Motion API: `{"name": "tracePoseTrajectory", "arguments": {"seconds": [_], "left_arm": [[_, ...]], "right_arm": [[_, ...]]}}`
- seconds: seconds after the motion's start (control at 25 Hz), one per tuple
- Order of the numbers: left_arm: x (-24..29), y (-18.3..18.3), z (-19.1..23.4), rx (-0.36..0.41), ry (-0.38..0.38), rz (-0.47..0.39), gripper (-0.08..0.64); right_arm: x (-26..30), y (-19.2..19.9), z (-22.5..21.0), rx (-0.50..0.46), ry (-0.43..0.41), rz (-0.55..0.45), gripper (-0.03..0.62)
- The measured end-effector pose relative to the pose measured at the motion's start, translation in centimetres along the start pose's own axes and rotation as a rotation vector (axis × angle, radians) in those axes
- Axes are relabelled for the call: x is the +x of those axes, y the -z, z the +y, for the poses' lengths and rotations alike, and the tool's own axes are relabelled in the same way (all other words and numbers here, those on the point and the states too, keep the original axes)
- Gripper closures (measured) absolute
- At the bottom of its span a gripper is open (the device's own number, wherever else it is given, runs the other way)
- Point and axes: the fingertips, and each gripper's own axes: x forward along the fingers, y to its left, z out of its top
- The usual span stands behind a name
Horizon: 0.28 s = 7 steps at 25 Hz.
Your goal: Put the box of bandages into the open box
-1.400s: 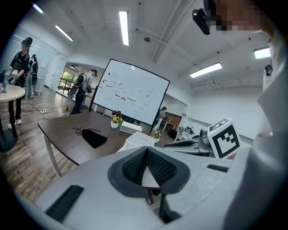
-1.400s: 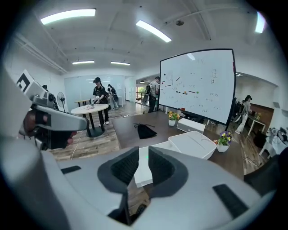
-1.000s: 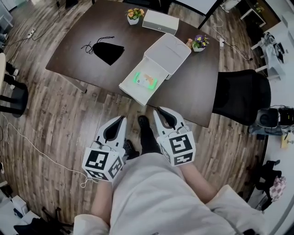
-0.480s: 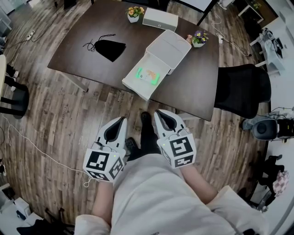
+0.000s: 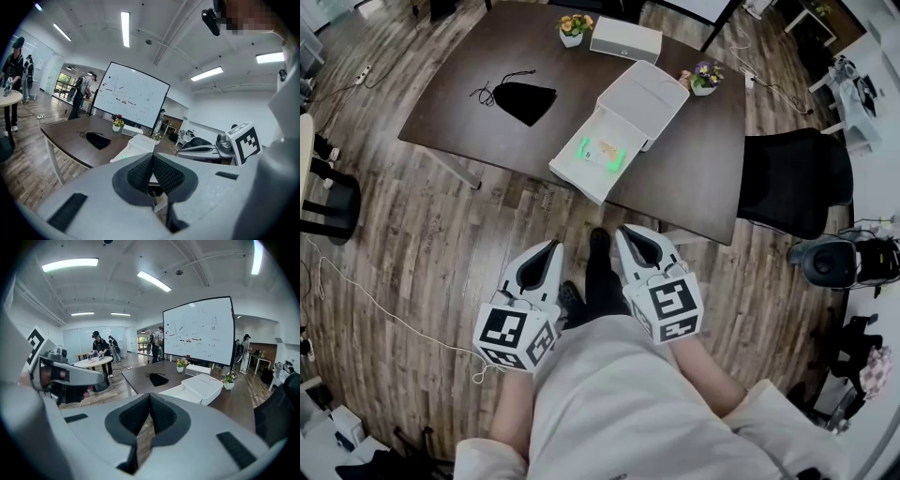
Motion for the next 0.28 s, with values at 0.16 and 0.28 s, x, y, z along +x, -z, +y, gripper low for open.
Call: {"name": "tracePoseTrajectory", "arguments": {"seconds": [0.16, 0.28], "left_arm": [[-0.04, 0.19, -0.27, 0.002, 0.003, 0.001, 0.557], [-0.02, 0.22, -0.63, 0.004, 0.006, 0.0, 0.556]], "right_arm": [[-0.33, 0.22, 0.0, 0.004, -0.001, -0.003, 0.588], [-0.62, 0.34, -0.03, 0.002, -0.003, 0.0, 0.588]]}}
